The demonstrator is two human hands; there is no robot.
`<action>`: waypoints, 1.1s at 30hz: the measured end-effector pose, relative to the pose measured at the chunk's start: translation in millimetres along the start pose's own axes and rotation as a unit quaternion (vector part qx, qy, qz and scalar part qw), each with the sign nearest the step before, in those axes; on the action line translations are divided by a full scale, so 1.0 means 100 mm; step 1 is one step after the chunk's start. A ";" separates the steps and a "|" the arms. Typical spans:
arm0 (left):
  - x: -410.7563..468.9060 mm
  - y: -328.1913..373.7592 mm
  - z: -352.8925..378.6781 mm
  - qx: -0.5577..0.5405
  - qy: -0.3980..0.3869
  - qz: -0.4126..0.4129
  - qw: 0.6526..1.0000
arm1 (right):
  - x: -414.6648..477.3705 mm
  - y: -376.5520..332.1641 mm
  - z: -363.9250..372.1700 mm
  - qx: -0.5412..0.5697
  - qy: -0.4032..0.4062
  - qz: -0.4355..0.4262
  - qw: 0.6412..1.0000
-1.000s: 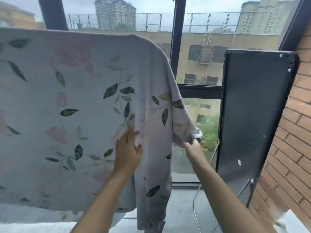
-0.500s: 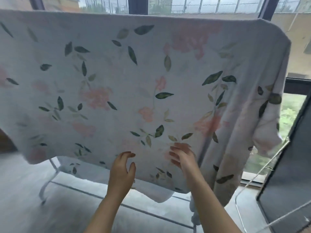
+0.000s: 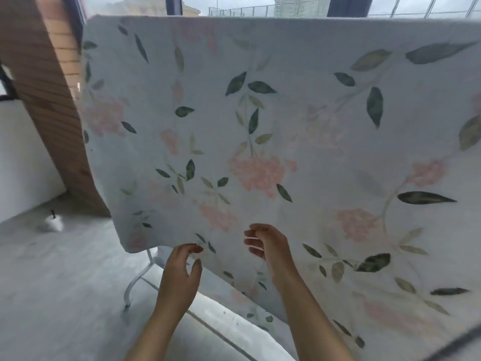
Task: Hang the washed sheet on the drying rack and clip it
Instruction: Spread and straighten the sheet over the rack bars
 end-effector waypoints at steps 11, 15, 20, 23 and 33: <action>1.67 -1.30 -1.67 0.026 0.130 -0.053 0.990 | 1.80 -0.42 2.49 -0.074 -0.143 -0.028 0.986; 2.30 -1.83 -2.34 0.026 0.159 -0.038 0.986 | 2.28 -0.49 3.46 -0.099 -0.167 -0.053 0.980; 3.15 -2.23 -3.05 0.027 0.100 0.006 0.995 | 2.65 -0.66 4.46 -0.130 -0.149 -0.074 0.977; 3.78 -2.42 -3.50 0.035 0.074 0.043 0.996 | 2.87 -0.84 4.94 -0.164 -0.122 -0.112 0.973; 5.93 -2.45 -3.87 -0.098 0.001 0.104 0.990 | 3.66 -1.89 5.75 -0.250 -0.062 -0.293 0.921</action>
Point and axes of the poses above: each hand's wrist, its own x-axis towards the middle knuckle, its own z-axis out of the palm, y = z × x, the point moved 4 cm from there along x, towards the middle knuckle, and after that the axes turned 5 degrees about -y, right-handed, at the moved point
